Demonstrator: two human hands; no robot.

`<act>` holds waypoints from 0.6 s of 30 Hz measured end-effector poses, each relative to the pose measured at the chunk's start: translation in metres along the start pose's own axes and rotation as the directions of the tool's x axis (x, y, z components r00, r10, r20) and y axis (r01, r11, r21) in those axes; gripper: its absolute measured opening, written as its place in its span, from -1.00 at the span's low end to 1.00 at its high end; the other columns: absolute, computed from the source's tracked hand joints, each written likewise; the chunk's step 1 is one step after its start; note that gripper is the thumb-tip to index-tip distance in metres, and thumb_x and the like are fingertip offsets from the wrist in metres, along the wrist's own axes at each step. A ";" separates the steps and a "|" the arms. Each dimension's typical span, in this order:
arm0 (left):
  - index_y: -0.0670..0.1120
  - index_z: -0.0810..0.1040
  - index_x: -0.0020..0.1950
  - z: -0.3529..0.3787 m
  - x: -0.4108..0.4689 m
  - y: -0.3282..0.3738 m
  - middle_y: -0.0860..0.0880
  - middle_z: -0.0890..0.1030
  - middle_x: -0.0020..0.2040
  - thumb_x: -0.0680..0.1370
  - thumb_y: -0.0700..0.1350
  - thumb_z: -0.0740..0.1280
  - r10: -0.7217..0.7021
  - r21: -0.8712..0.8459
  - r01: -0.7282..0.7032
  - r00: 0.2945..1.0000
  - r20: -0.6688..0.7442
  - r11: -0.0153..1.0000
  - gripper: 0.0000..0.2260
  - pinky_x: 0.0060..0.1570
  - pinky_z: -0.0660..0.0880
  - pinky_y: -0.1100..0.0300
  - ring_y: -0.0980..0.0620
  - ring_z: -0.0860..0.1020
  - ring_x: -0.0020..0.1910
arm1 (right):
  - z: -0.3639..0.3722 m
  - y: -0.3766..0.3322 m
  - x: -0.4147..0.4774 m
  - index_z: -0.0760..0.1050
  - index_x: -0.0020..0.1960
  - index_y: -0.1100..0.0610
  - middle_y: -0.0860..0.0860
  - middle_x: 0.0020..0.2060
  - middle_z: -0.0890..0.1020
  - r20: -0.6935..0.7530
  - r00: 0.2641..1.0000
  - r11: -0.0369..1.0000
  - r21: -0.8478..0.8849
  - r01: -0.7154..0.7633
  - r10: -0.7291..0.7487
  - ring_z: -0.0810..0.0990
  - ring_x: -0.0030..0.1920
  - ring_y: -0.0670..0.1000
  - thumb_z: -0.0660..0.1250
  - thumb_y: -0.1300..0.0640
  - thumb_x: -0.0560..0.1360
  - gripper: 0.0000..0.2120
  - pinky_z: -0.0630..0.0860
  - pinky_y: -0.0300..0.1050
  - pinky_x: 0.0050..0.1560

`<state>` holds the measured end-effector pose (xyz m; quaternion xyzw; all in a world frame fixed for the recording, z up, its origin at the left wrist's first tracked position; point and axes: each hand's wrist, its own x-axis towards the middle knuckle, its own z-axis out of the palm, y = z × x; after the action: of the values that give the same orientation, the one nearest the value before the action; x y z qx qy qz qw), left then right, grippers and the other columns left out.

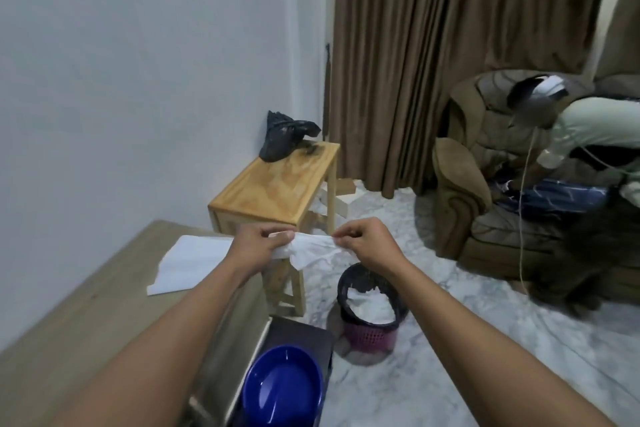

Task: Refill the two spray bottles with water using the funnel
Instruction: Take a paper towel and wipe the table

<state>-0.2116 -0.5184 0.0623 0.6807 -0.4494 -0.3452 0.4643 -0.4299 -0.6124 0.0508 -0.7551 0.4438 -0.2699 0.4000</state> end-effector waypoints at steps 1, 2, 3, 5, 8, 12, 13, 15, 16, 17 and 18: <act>-0.02 0.74 0.05 0.016 0.021 -0.002 0.10 0.71 -0.01 0.50 -0.07 0.50 -0.002 0.013 0.002 1.000 0.005 1.000 -0.85 -0.02 0.47 0.36 0.19 0.61 0.03 | -0.007 0.017 0.014 0.74 -0.03 0.07 -0.09 -0.15 0.73 -0.013 1.000 1.000 0.006 -0.023 0.023 0.65 -0.11 -0.21 0.49 0.17 0.50 -0.92 0.49 -0.32 -0.11; -0.05 0.74 0.05 0.033 0.042 -0.005 0.08 0.70 -0.01 0.50 -0.09 0.50 -0.002 0.016 0.002 1.000 0.008 1.000 -0.85 -0.09 0.45 0.44 0.21 0.60 -0.01 | -0.013 0.035 0.030 0.74 -0.03 0.07 -0.09 -0.15 0.74 -0.024 0.999 0.999 0.013 -0.046 0.047 0.65 -0.10 -0.22 0.48 0.17 0.50 -0.92 0.49 -0.32 -0.11; -0.08 0.73 0.05 0.049 0.066 -0.009 0.04 0.69 -0.01 0.50 -0.12 0.49 -0.004 0.017 0.004 1.000 0.016 1.000 -0.85 -0.18 0.43 0.53 0.24 0.57 -0.06 | -0.019 0.054 0.047 0.74 -0.03 0.07 -0.11 -0.15 0.74 -0.030 0.997 0.997 0.017 -0.074 0.074 0.65 -0.10 -0.22 0.48 0.16 0.51 -0.92 0.49 -0.33 -0.11; -0.11 0.72 0.07 0.082 0.116 -0.024 0.01 0.67 -0.03 0.51 -0.15 0.48 -0.020 0.052 0.017 0.999 0.046 0.999 -0.85 -0.28 0.39 0.60 0.30 0.53 -0.13 | -0.028 0.095 0.084 0.74 -0.03 0.04 -0.13 -0.15 0.73 -0.038 0.992 0.992 0.015 -0.123 0.123 0.65 -0.10 -0.23 0.47 0.16 0.52 -0.91 0.51 -0.33 -0.11; -0.03 0.73 0.05 0.128 0.185 -0.056 0.05 0.68 -0.02 0.51 -0.09 0.48 -0.069 0.131 0.056 0.993 0.098 0.990 -0.86 -0.19 0.37 0.56 0.32 0.54 -0.08 | -0.036 0.159 0.138 0.73 -0.04 0.05 -0.14 -0.17 0.72 -0.050 0.978 0.979 0.013 -0.203 0.203 0.63 -0.14 -0.23 0.45 0.20 0.52 -0.89 0.47 -0.34 -0.14; -0.01 0.74 -0.04 0.201 0.276 -0.121 0.08 0.70 -0.03 0.52 -0.10 0.48 -0.134 0.227 0.098 0.979 0.151 0.969 -0.94 0.01 0.40 0.28 0.13 0.61 0.04 | -0.031 0.259 0.208 0.73 -0.06 0.06 -0.09 -0.17 0.72 -0.059 0.943 0.942 -0.048 -0.331 0.329 0.65 -0.15 -0.15 0.44 0.20 0.52 -0.90 0.46 -0.40 -0.21; 0.01 0.74 -0.06 0.221 0.295 -0.140 0.09 0.71 -0.04 0.52 -0.09 0.48 -0.142 0.255 0.100 0.978 0.154 0.962 -0.95 0.00 0.41 0.26 0.12 0.62 0.03 | -0.027 0.285 0.224 0.73 -0.06 0.06 -0.08 -0.16 0.73 -0.067 0.935 0.933 -0.079 -0.352 0.348 0.66 -0.14 -0.12 0.42 0.20 0.52 -0.89 0.46 -0.40 -0.21; 0.06 0.74 -0.09 0.259 0.331 -0.179 0.11 0.72 -0.05 0.51 -0.05 0.48 -0.156 0.299 0.114 0.980 0.120 0.947 -0.96 -0.04 0.43 0.26 0.11 0.63 0.00 | -0.016 0.336 0.252 0.72 -0.05 0.08 -0.09 -0.17 0.70 -0.082 0.924 0.912 -0.150 -0.381 0.373 0.61 -0.19 -0.12 0.39 0.21 0.54 -0.87 0.42 -0.42 -0.24; 0.07 0.74 -0.10 0.278 0.346 -0.200 0.10 0.73 -0.05 0.51 -0.05 0.48 -0.175 0.300 0.138 0.980 0.098 0.944 -0.96 -0.03 0.45 0.26 0.10 0.64 0.00 | -0.009 0.361 0.262 0.72 -0.04 0.08 -0.11 -0.19 0.68 -0.093 0.918 0.900 -0.180 -0.397 0.386 0.58 -0.24 -0.14 0.38 0.21 0.55 -0.86 0.41 -0.41 -0.26; 0.06 0.74 -0.10 0.296 0.357 -0.218 0.08 0.73 -0.05 0.51 -0.05 0.48 -0.196 0.299 0.164 0.977 0.081 0.940 -0.96 -0.02 0.46 0.26 0.08 0.64 0.01 | -0.003 0.384 0.270 0.72 -0.03 0.07 -0.10 -0.21 0.66 -0.105 0.907 0.884 -0.202 -0.422 0.408 0.55 -0.28 -0.14 0.37 0.20 0.55 -0.85 0.44 -0.37 -0.26; 0.05 0.74 -0.09 0.313 0.367 -0.235 0.06 0.73 -0.03 0.51 -0.05 0.47 -0.218 0.306 0.188 0.974 0.066 0.933 -0.95 -0.01 0.46 0.26 0.07 0.64 0.01 | 0.005 0.406 0.276 0.72 -0.03 0.06 -0.09 -0.21 0.68 -0.124 0.894 0.865 -0.225 -0.448 0.431 0.55 -0.30 -0.13 0.36 0.20 0.56 -0.84 0.51 -0.30 -0.22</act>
<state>-0.2891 -0.9222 -0.2822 0.7676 -0.4458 -0.3531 0.2956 -0.4839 -0.9710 -0.2794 -0.6682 0.6477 -0.1404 0.3380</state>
